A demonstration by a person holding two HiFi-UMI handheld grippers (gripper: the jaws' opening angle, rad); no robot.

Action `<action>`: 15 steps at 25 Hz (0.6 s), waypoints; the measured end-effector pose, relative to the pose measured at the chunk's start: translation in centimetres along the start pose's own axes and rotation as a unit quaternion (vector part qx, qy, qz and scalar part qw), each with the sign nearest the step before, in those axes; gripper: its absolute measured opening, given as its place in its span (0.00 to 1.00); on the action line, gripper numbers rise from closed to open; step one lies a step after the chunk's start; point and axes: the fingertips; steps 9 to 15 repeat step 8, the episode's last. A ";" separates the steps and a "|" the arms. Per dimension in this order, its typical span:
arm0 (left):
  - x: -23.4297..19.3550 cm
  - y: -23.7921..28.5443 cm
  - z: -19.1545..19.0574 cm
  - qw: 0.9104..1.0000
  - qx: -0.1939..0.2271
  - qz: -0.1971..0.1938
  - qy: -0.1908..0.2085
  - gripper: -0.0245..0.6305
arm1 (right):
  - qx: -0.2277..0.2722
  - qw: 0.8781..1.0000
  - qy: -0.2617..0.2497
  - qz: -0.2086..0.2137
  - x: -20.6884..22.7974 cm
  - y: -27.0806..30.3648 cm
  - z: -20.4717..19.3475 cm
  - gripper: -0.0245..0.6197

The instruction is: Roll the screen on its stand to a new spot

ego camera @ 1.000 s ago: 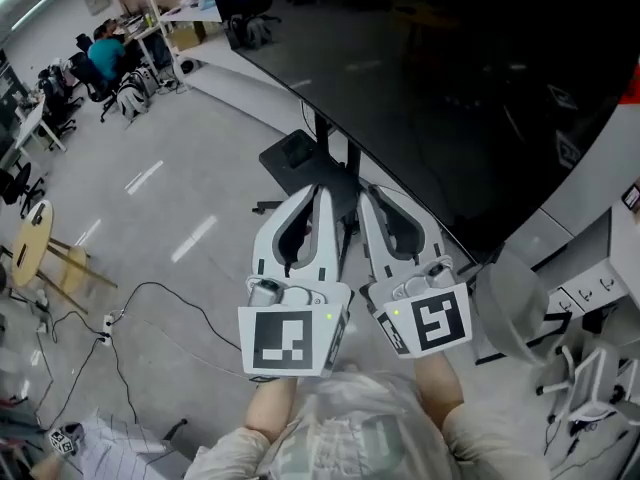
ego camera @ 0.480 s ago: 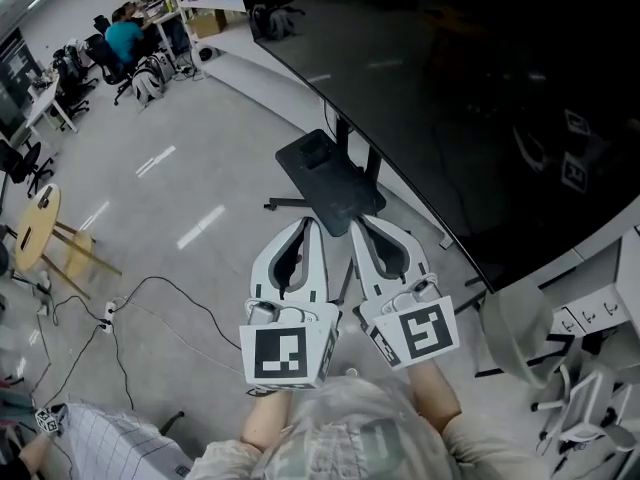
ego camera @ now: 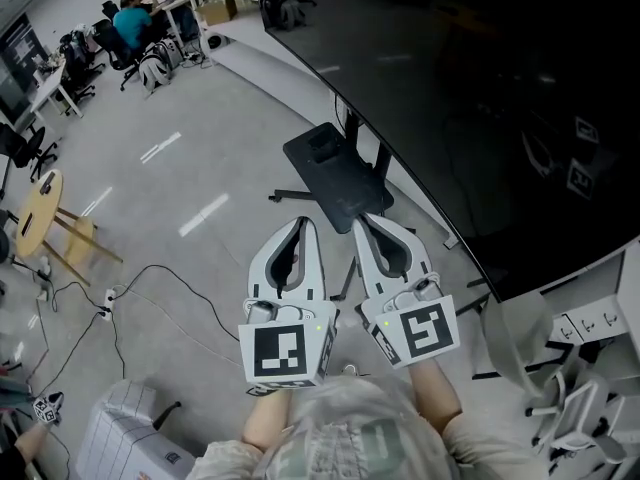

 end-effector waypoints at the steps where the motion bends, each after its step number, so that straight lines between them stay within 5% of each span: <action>1: -0.2 0.0 0.0 1.000 0.000 0.001 -0.001 0.07 | 0.000 1.000 -0.001 0.000 0.0 0.1 0.0 0.07; 15: -1.3 -0.6 -0.2 1.000 -0.002 0.006 -0.005 0.07 | -0.001 1.000 -0.003 0.002 -1.0 0.6 -0.1 0.07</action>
Point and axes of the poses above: the fingertips, and each gripper's own axes: y forward along the fingers, x to its right, z out of its top, and after that the axes turned 14 degrees about -y, right-handed
